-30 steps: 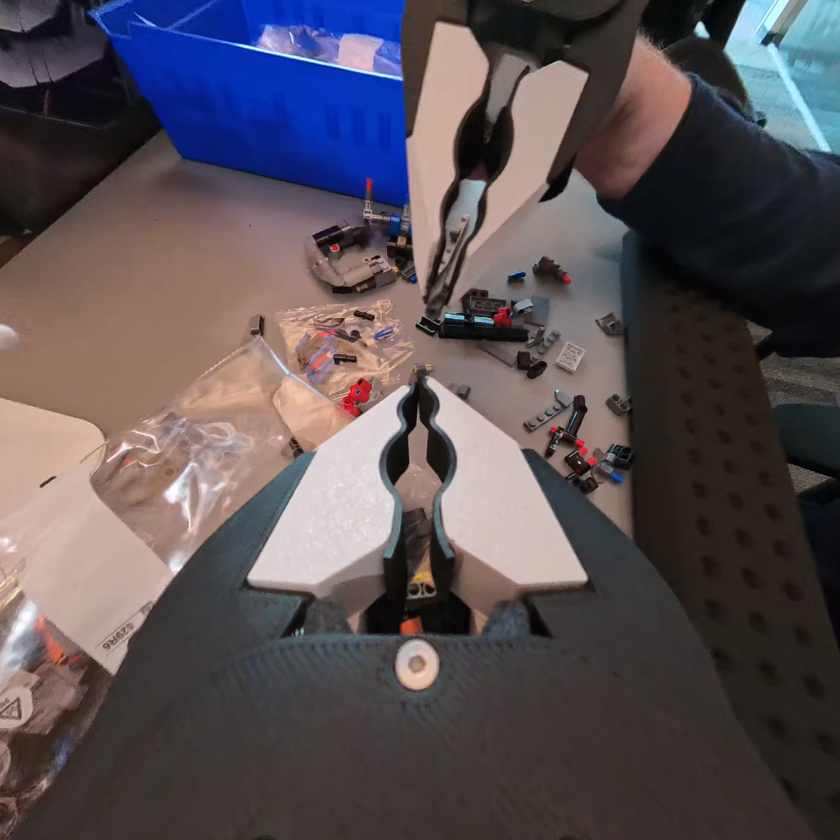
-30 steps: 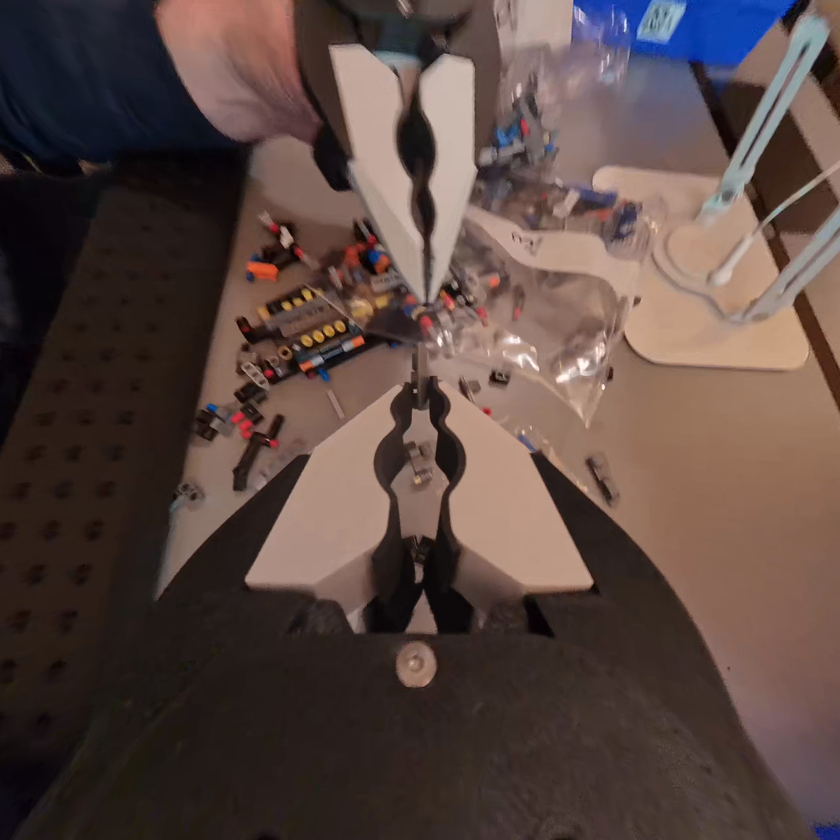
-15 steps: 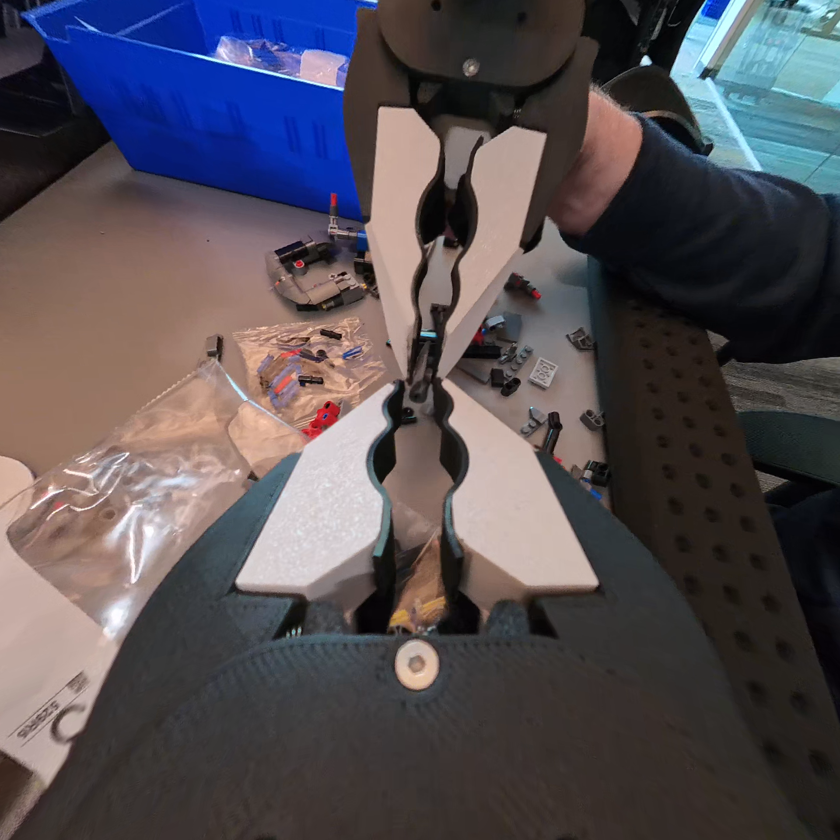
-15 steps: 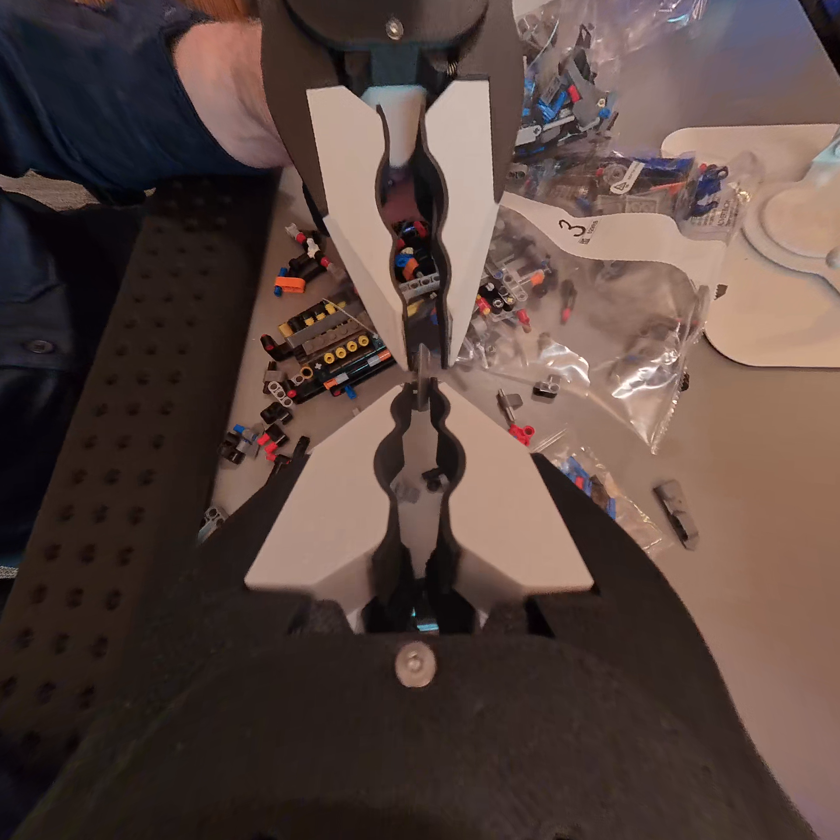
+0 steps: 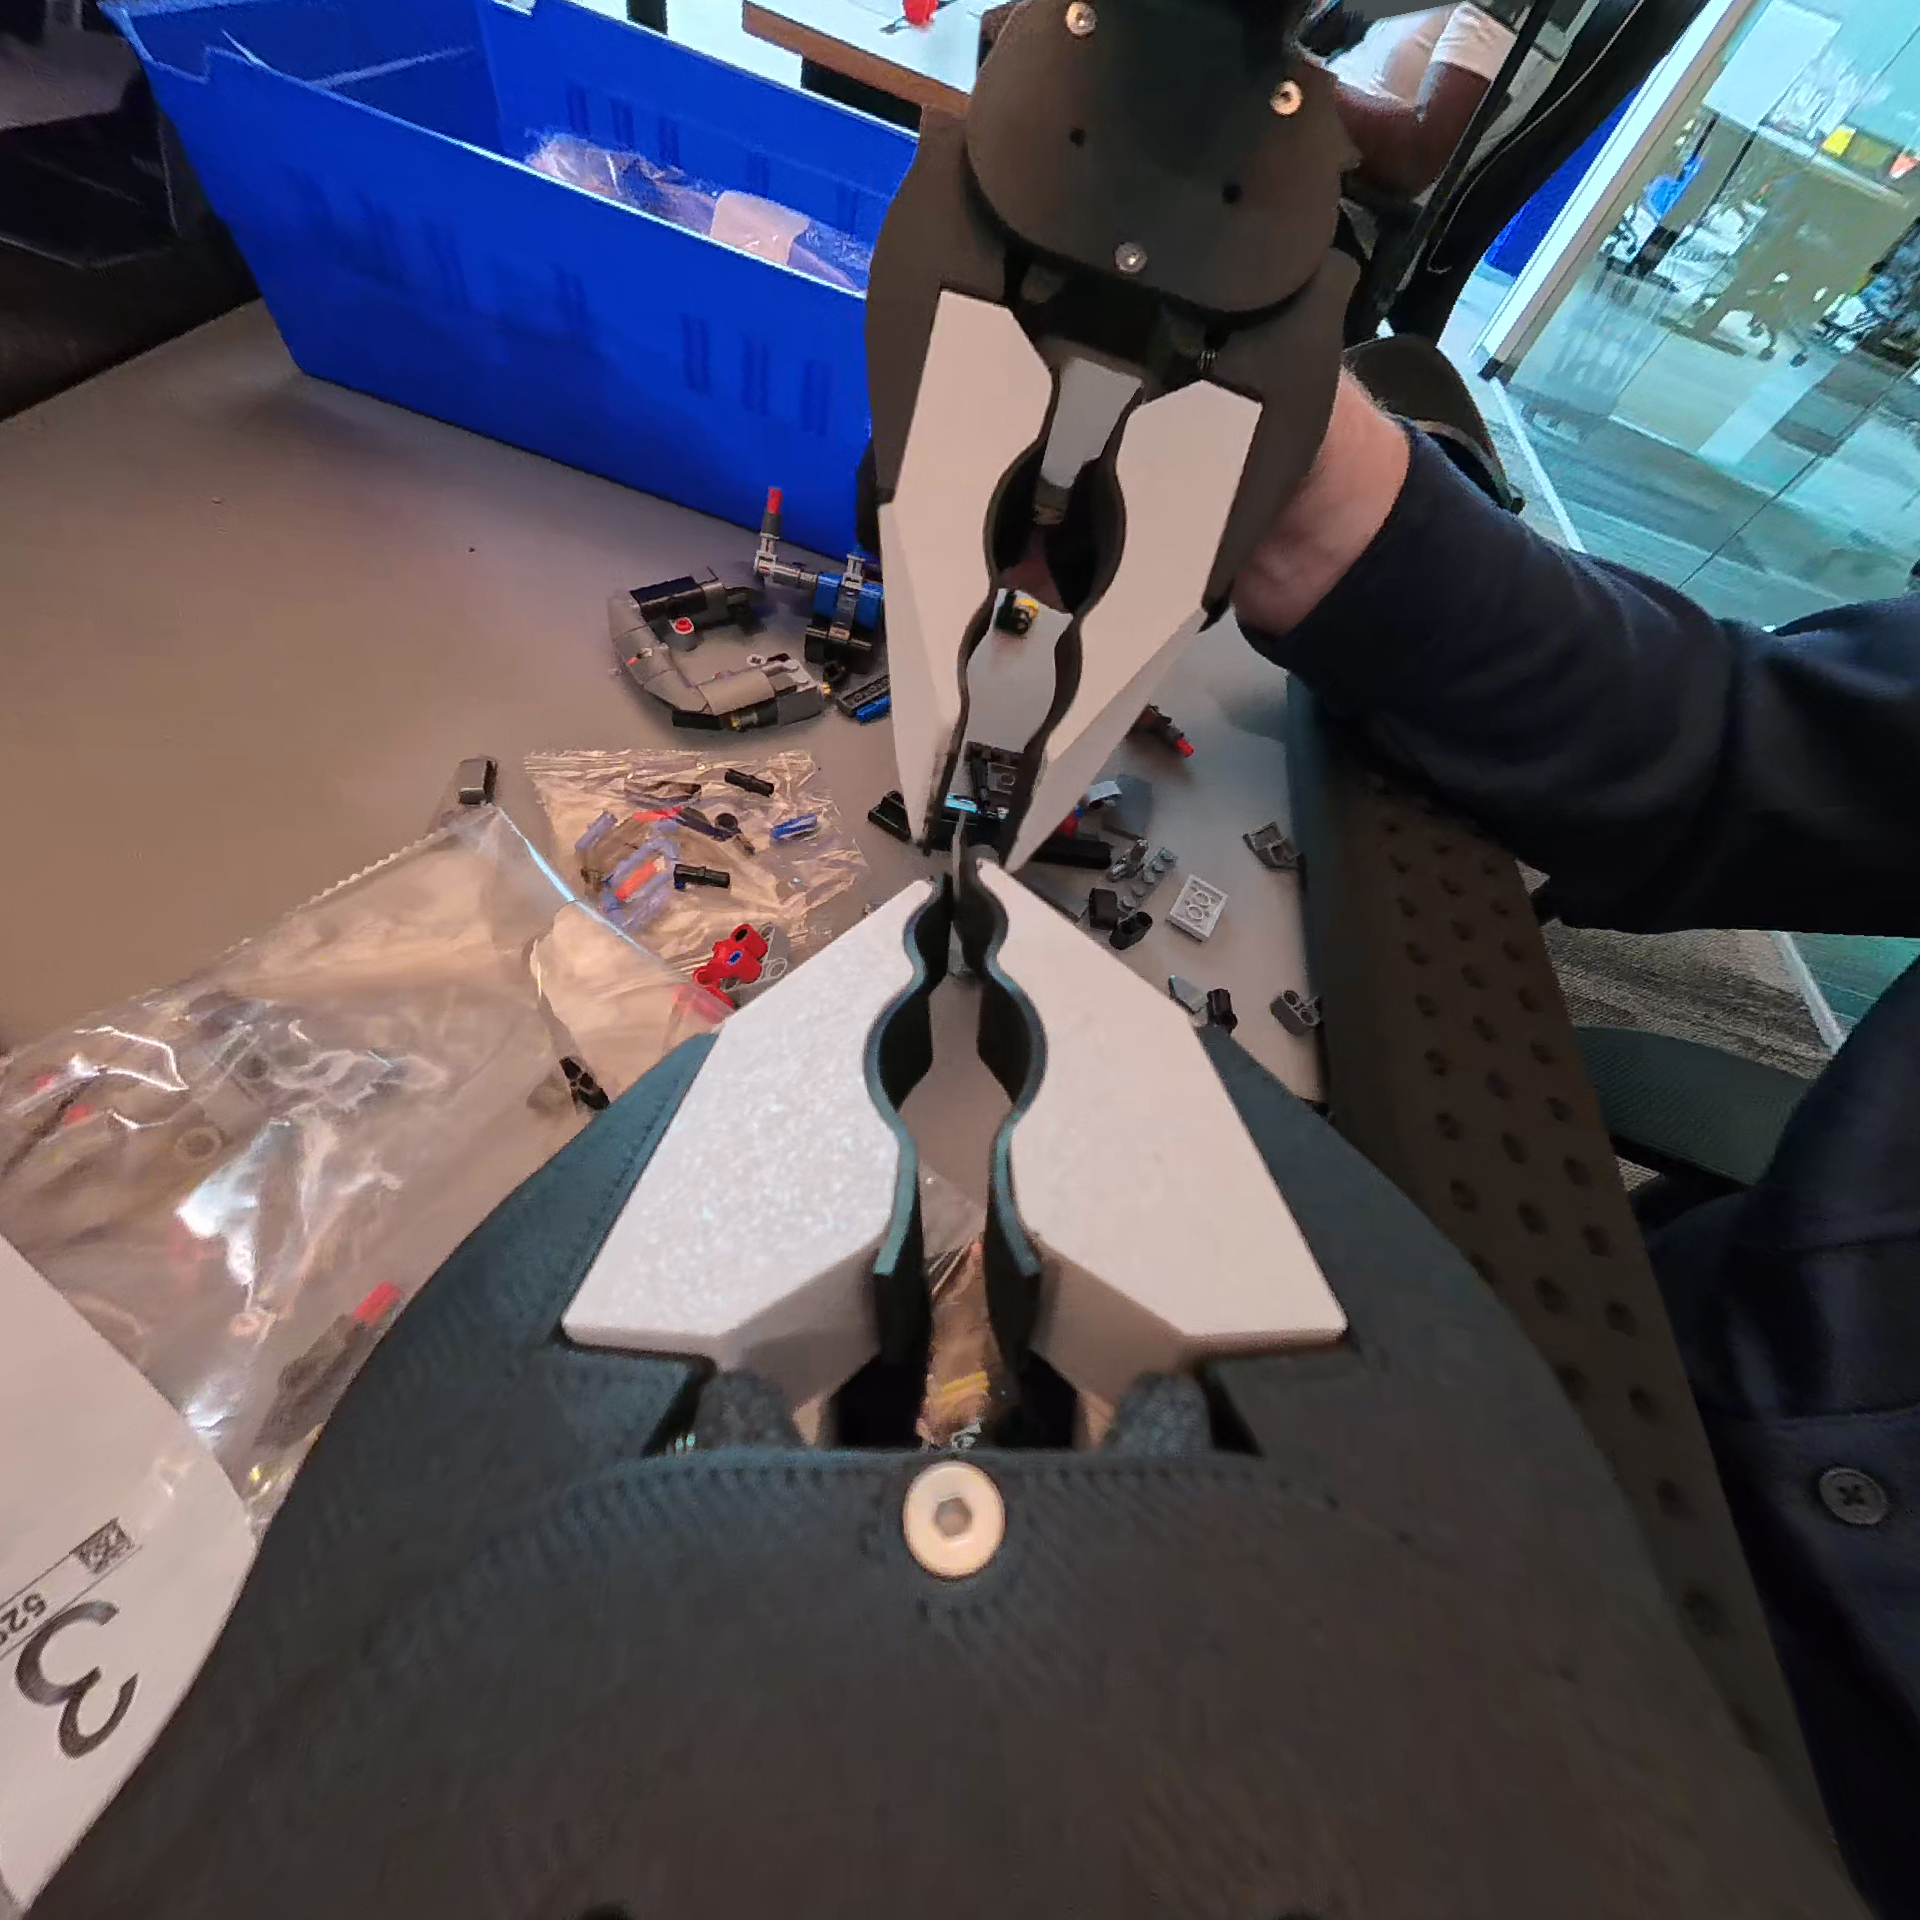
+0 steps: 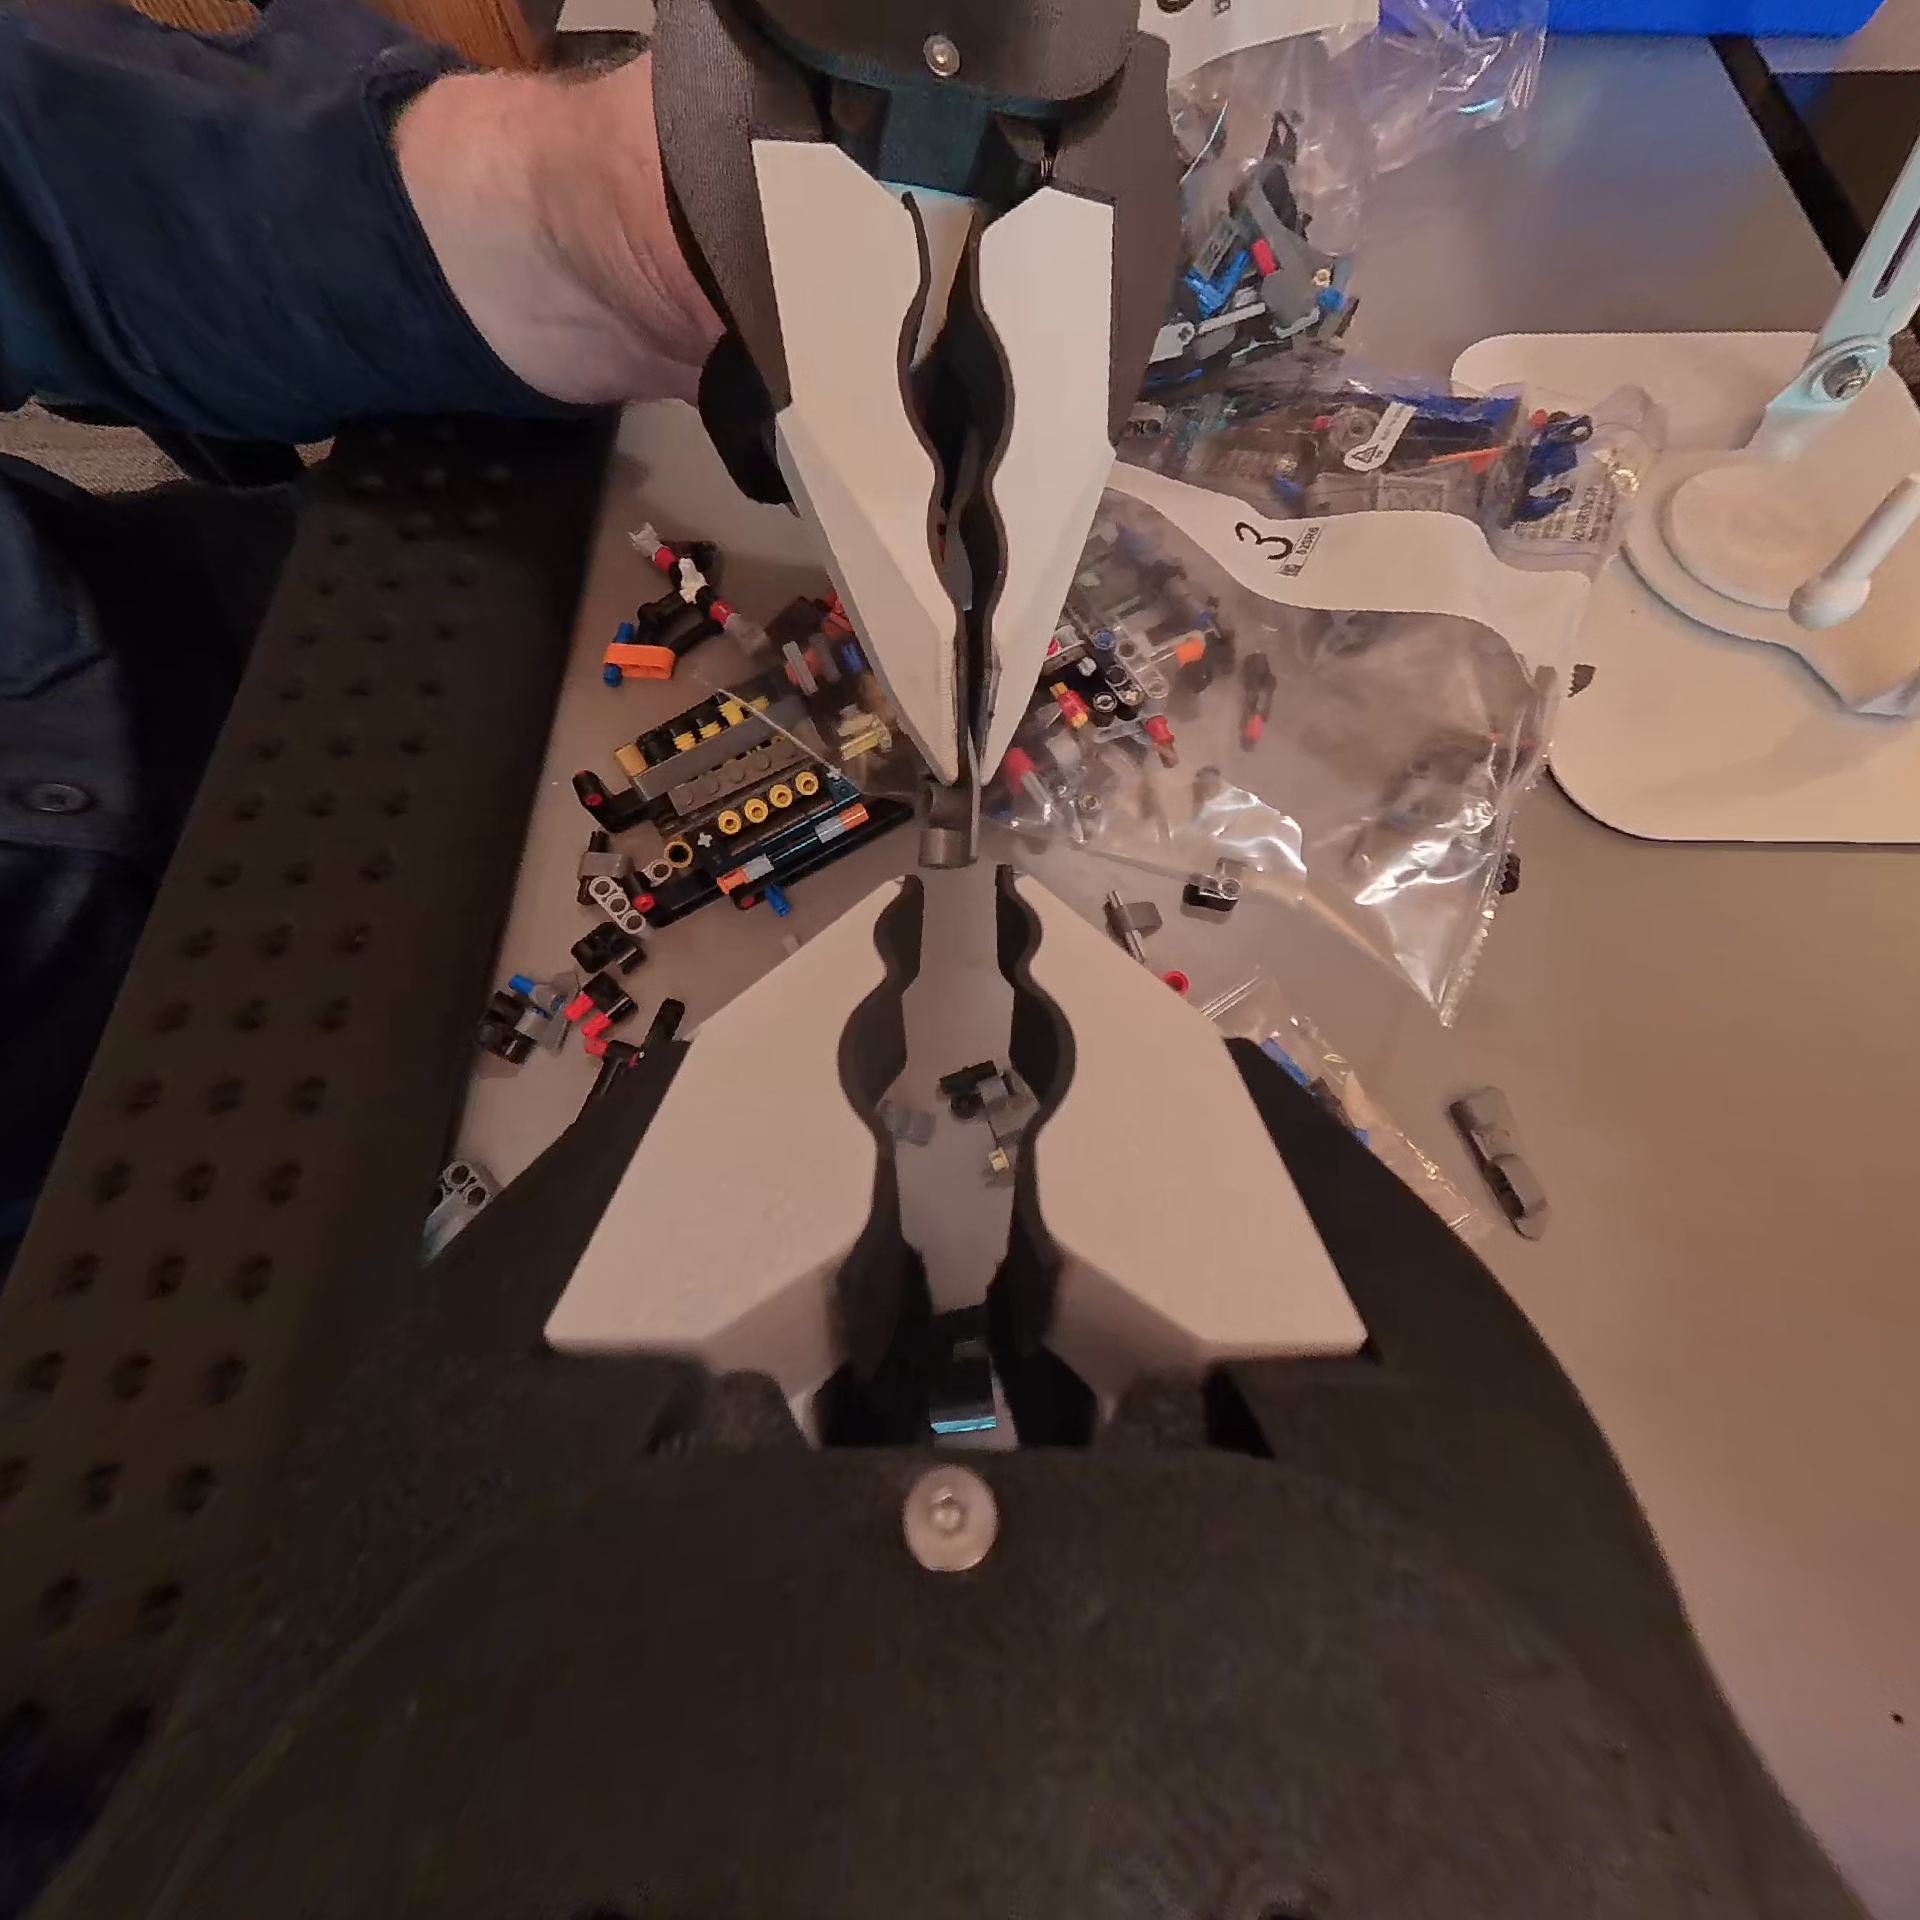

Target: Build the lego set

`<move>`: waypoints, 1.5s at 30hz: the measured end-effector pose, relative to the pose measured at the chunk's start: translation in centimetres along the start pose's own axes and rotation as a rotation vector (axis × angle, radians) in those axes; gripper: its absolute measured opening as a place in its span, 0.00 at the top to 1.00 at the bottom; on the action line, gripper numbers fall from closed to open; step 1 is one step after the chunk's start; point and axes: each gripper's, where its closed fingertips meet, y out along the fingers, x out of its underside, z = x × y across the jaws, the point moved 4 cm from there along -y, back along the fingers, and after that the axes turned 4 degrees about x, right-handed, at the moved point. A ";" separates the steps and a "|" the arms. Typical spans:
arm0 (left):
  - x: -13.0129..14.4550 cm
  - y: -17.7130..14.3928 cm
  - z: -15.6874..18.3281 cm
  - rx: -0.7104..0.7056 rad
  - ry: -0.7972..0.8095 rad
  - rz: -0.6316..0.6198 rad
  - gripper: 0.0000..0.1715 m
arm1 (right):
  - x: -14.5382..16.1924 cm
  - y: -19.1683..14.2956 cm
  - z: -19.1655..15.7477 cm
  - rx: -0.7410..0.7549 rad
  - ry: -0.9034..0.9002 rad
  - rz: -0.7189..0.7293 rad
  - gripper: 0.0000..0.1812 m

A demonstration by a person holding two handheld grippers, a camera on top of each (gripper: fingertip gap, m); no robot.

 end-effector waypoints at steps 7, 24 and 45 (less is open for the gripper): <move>0.7 0.6 -0.2 -0.033 0.031 -0.056 1.00 | 0.1 0.9 -0.2 -0.004 -0.004 -0.030 0.96; 2.7 -3.9 -3.9 -0.389 0.099 -0.284 0.85 | 1.4 1.2 1.1 0.064 0.012 -0.084 0.97; 3.8 -3.8 -4.2 -0.408 0.049 -0.354 0.89 | 4.9 1.1 1.4 0.102 0.052 -0.362 0.88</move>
